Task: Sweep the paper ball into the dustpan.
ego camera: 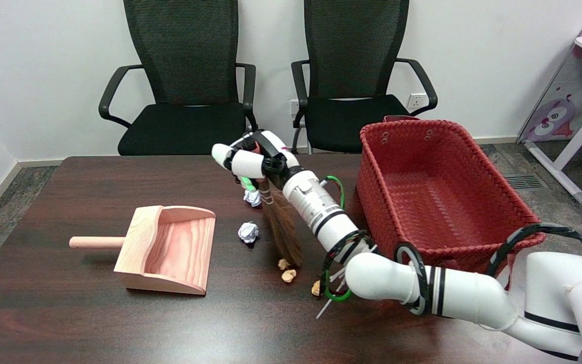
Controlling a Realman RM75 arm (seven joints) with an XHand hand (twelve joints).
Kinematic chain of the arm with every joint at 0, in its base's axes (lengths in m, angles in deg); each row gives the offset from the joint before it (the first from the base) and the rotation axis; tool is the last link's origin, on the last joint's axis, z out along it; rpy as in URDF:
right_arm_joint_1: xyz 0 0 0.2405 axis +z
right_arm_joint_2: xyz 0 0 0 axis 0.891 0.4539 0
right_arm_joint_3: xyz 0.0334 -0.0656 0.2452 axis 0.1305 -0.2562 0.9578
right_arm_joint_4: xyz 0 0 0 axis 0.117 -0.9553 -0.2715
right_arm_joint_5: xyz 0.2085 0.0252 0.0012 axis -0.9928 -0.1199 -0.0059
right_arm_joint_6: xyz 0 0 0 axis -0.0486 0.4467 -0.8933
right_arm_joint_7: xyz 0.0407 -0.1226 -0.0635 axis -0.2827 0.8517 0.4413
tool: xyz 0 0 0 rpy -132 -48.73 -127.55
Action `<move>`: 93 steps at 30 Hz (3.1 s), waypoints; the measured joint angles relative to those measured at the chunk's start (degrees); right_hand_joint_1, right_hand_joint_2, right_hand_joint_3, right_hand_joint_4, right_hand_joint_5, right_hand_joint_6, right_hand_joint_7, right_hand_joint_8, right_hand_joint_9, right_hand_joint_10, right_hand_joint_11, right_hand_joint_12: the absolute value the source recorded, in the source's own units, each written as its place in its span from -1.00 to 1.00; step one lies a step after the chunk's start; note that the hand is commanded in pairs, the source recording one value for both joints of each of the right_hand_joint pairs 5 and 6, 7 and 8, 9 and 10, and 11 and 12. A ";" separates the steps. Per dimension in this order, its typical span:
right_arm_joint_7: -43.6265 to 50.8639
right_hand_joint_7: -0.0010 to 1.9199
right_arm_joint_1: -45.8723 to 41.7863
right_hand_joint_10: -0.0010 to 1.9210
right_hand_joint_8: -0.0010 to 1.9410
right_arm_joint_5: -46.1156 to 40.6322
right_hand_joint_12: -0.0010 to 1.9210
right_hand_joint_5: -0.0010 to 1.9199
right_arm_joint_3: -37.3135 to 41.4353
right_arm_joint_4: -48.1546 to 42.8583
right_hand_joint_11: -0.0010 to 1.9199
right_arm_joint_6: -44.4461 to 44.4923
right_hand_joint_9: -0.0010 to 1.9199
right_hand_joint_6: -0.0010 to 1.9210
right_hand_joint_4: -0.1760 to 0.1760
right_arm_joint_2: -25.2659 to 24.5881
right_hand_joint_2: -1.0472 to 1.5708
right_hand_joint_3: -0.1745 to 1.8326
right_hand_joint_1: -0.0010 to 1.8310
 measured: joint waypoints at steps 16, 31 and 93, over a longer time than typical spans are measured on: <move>-9.26 1.00 0.98 1.00 0.98 1.41 1.00 1.00 -0.13 -1.89 1.00 -0.41 1.00 1.00 0.23 -3.61 1.00 0.37 0.09; -19.30 1.00 1.77 1.00 0.98 1.31 1.00 1.00 0.07 -2.14 1.00 -4.00 1.00 1.00 0.16 -5.02 1.00 0.42 0.04; -47.51 1.00 14.94 1.00 0.98 16.90 1.00 1.00 5.73 -6.71 1.00 -22.24 1.00 1.00 0.08 -0.32 1.00 -0.45 0.14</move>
